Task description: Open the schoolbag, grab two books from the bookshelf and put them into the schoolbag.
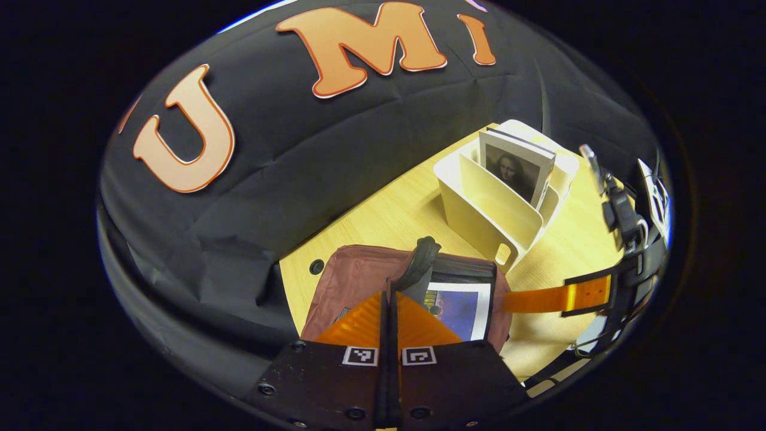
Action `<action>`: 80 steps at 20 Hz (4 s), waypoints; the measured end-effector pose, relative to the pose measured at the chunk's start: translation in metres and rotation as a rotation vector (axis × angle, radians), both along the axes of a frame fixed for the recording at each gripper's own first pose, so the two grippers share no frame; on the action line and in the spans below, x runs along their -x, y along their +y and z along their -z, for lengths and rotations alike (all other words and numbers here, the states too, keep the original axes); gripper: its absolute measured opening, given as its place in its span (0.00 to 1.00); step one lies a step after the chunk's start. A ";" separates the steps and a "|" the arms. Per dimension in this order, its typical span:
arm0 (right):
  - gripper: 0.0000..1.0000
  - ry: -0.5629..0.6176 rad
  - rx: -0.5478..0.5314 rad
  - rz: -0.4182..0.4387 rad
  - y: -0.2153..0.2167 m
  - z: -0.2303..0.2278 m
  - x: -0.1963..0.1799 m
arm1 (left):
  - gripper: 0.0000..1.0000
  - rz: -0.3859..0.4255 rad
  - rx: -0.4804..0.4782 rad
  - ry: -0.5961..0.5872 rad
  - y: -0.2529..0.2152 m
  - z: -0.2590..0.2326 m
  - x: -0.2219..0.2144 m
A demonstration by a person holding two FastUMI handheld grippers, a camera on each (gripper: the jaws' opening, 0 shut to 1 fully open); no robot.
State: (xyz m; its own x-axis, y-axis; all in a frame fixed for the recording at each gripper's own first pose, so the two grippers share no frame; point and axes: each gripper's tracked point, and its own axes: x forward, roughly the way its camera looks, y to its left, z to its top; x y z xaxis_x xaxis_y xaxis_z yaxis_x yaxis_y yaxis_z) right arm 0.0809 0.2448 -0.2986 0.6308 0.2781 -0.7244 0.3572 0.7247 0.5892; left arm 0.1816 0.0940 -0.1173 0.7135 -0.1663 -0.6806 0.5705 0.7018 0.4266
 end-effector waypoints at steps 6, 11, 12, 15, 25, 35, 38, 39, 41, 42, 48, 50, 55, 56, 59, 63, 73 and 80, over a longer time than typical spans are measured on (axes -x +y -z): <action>0.98 0.024 0.359 -0.125 -0.081 -0.053 0.034 | 0.01 -0.003 0.013 0.014 -0.001 0.008 0.003; 0.98 0.067 0.590 -0.206 -0.138 -0.117 0.013 | 0.10 -0.013 0.022 0.024 0.006 0.011 0.004; 0.98 0.071 0.654 -0.226 -0.150 -0.130 0.004 | 0.01 -0.016 0.025 0.028 0.008 0.012 0.005; 0.98 0.088 0.759 -0.283 -0.164 -0.158 -0.035 | 0.01 -0.024 0.022 0.037 0.012 0.015 0.004; 0.98 0.227 0.842 -0.372 -0.182 -0.124 -0.166 | 0.01 -0.043 -0.013 0.063 0.022 0.018 -0.001; 0.88 0.352 0.798 -0.392 -0.188 -0.074 -0.189 | 0.01 -0.071 -0.020 0.084 0.025 0.024 -0.006; 0.70 0.373 0.796 -0.400 -0.191 -0.062 -0.186 | 0.01 -0.072 -0.016 0.096 0.025 0.028 -0.007; 0.61 0.372 0.779 -0.398 -0.186 -0.066 -0.186 | 0.01 -0.073 -0.019 0.097 0.026 0.029 -0.008; 0.41 0.375 0.799 -0.399 -0.190 -0.064 -0.186 | 0.01 -0.075 -0.024 0.095 0.027 0.029 -0.009; 0.40 0.375 0.797 -0.396 -0.190 -0.064 -0.185 | 0.01 -0.075 -0.027 0.095 0.027 0.029 -0.010; 0.39 0.329 0.838 -0.384 -0.183 -0.110 -0.187 | 0.01 -0.062 -0.025 0.091 0.023 0.028 -0.012; 0.39 0.295 0.837 -0.381 -0.172 -0.134 -0.188 | 0.01 -0.054 -0.021 0.090 0.023 0.029 -0.012; 0.39 0.187 0.876 -0.368 -0.145 -0.203 -0.177 | 0.01 -0.048 -0.010 0.089 0.026 0.030 -0.012; 0.39 0.158 0.862 -0.360 -0.140 -0.218 -0.172 | 0.01 -0.047 -0.008 0.090 0.026 0.030 -0.012; 0.38 0.082 0.830 -0.353 -0.128 -0.251 -0.144 | 0.01 -0.056 -0.005 0.098 0.027 0.033 -0.013; 0.38 -0.020 0.746 -0.331 -0.111 -0.272 -0.093 | 0.01 -0.056 -0.012 0.091 0.027 0.032 -0.015; 0.37 -0.072 0.208 -0.195 -0.063 -0.154 0.005 | 0.01 -0.046 -0.001 0.093 0.017 0.026 -0.003; 0.37 -0.100 -0.088 -0.044 -0.030 -0.076 -0.014 | 0.01 -0.020 -0.020 0.077 0.004 0.013 0.008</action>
State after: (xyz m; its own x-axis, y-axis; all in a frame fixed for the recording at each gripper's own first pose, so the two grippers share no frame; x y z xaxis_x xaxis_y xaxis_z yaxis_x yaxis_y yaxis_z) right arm 0.0944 0.2148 -0.2230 0.6841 0.3669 -0.6304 0.2627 0.6824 0.6822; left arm 0.1737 0.0984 -0.1300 0.6621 -0.1378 -0.7366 0.5878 0.7052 0.3964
